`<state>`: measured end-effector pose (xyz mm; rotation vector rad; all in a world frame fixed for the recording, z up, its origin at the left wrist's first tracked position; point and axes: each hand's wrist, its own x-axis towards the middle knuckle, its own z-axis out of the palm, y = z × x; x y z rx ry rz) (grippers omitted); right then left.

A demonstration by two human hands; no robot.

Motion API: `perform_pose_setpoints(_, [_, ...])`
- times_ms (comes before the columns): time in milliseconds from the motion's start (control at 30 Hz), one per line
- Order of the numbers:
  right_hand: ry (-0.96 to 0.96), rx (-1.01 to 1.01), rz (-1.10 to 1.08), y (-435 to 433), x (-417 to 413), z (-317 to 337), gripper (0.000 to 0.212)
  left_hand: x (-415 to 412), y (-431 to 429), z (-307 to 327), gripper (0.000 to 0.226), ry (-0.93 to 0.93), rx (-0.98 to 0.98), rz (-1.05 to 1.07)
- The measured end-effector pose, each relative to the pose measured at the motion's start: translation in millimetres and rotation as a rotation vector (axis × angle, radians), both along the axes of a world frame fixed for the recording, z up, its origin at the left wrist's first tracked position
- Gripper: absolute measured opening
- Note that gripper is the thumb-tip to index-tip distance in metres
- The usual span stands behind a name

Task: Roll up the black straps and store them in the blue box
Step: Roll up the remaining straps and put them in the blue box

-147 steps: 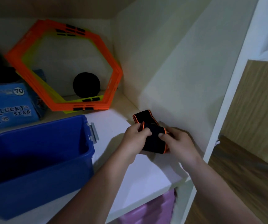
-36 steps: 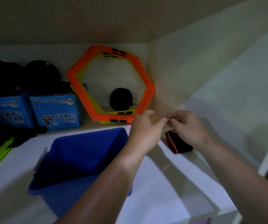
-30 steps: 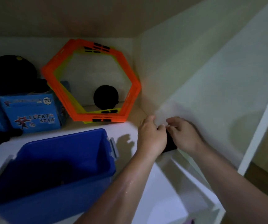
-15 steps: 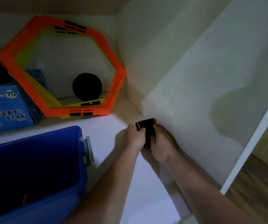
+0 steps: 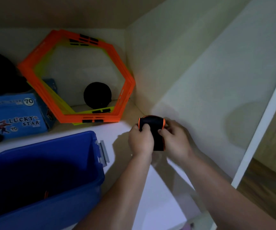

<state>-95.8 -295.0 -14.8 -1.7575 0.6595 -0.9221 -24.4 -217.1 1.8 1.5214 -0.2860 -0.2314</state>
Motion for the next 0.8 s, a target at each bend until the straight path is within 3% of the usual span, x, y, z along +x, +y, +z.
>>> perform_pose_setpoints(67, [-0.066,-0.057,0.049,8.5,-2.3,28.0,0.023,-4.3,10.6,22.0,0.027,0.002,-0.081,0.008])
perform_pose_setpoints(233, [-0.184,-0.154,0.212,42.6,-2.2,80.5,0.025,-7.4,52.7,71.4,0.024,-0.109,-0.110,-0.007])
perform_pose_setpoints(367, [-0.263,-0.142,0.305,79.7,12.8,98.5,0.021,6.6,109.2,97.2,0.051,-0.274,-0.004,-0.009])
perform_pose_setpoints(500, [-0.304,-0.063,0.387,123.8,35.6,101.6,0.020,32.5,181.3,107.1,0.026,-0.321,0.103,0.003])
perform_pose_setpoints(600, [-0.298,0.000,0.431,149.6,52.2,95.4,0.019,50.7,233.7,109.4,0.022,-0.343,0.119,0.064])
perform_pose_setpoints(733, [-0.264,0.030,0.456,182.6,72.8,85.2,0.019,76.9,297.4,97.1,0.019,-0.455,0.329,0.154])
perform_pose_setpoints(800, [-0.265,0.053,0.465,190.7,78.5,80.7,0.018,95.2,318.9,84.0,0.034,-0.501,0.539,0.192])
